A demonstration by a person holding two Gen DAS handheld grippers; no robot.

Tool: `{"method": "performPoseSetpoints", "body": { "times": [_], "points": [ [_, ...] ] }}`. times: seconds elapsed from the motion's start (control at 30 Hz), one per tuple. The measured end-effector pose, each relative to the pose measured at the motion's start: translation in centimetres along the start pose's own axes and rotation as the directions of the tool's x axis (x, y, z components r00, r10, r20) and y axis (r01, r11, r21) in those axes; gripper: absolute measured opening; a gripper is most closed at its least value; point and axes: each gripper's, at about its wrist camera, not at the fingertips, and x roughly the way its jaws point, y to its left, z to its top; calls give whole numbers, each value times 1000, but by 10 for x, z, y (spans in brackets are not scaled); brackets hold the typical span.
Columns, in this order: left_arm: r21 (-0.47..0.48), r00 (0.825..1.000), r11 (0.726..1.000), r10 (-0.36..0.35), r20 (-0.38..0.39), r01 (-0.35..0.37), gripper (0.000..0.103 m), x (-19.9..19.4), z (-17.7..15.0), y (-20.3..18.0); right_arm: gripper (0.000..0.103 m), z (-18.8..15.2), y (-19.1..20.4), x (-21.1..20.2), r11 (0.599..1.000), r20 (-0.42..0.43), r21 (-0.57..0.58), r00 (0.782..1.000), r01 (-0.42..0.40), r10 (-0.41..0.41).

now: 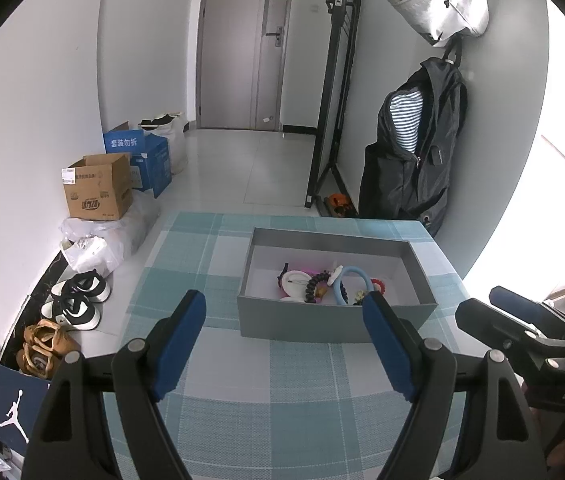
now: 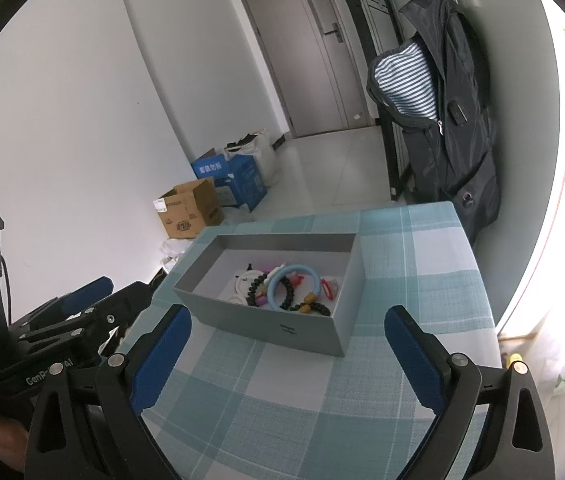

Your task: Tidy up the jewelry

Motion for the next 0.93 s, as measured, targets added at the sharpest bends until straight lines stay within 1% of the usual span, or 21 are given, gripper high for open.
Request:
{"method": "performPoseSetpoints", "body": {
  "times": [0.63, 0.93],
  "points": [
    [-9, 1000, 1000, 12, -1, -12, 77, 2, -1, 0, 98, -1, 0, 0, 1000, -6, 6, 1000, 0, 0],
    [-6, 1000, 1000, 0, -3, 0, 77, 2, -2, 2, 98, 0, -1, 2, 1000, -9, 9, 1000, 0, 0]
  ]
}}
